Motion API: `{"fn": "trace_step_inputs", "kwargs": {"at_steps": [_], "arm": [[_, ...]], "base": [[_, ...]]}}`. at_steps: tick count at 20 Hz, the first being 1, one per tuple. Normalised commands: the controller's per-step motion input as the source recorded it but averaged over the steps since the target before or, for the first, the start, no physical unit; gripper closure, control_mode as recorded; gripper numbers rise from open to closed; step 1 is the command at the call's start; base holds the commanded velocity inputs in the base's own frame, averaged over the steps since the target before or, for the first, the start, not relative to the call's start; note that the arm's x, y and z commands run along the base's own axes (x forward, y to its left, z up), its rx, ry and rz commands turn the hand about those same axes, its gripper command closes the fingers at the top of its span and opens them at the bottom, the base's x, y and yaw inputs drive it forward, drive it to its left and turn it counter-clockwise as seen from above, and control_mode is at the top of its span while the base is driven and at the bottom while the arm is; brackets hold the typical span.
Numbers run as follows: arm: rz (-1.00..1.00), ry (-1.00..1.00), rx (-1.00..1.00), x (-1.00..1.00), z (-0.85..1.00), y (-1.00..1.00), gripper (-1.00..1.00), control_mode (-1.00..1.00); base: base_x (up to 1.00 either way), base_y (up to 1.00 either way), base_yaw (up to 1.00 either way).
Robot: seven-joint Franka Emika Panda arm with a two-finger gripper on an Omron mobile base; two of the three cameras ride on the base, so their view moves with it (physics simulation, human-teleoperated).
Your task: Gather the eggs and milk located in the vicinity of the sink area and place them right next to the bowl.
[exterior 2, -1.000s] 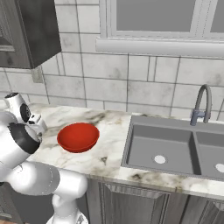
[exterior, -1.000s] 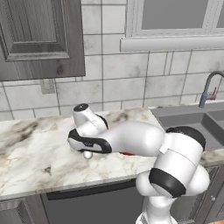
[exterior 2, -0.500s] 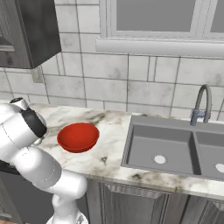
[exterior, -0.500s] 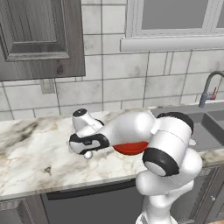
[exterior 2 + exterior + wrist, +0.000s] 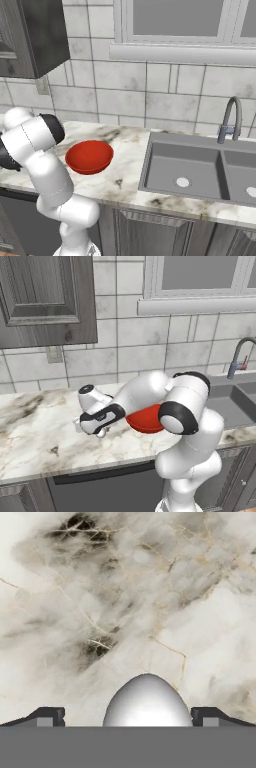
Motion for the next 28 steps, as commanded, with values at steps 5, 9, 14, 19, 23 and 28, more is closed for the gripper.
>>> {"fn": "trace_step_inputs", "kwargs": {"at_steps": [5,9,14,19,23,28], "arm": [[0.0,0.0,0.0,0.0,0.0,0.01,1.0,-1.0],[0.0,0.0,0.0,-0.01,-0.04,-0.03,1.0,-1.0],[-0.08,0.01,-0.12,0.0,-0.07,-0.48,1.0,-1.0],[-0.01,0.0,-0.1,0.0,0.05,-0.56,1.0,-1.0],[-0.01,0.0,-0.03,0.0,0.0,-0.51,1.0,-1.0],[0.0,0.0,-0.05,0.0,0.0,-0.18,1.0,-1.0]], "base": [[0.0,0.0,0.0],[0.0,0.0,0.0],[0.0,0.0,0.0],[0.0,0.0,0.0],[0.0,0.0,0.0],[0.0,0.0,0.0]]}}
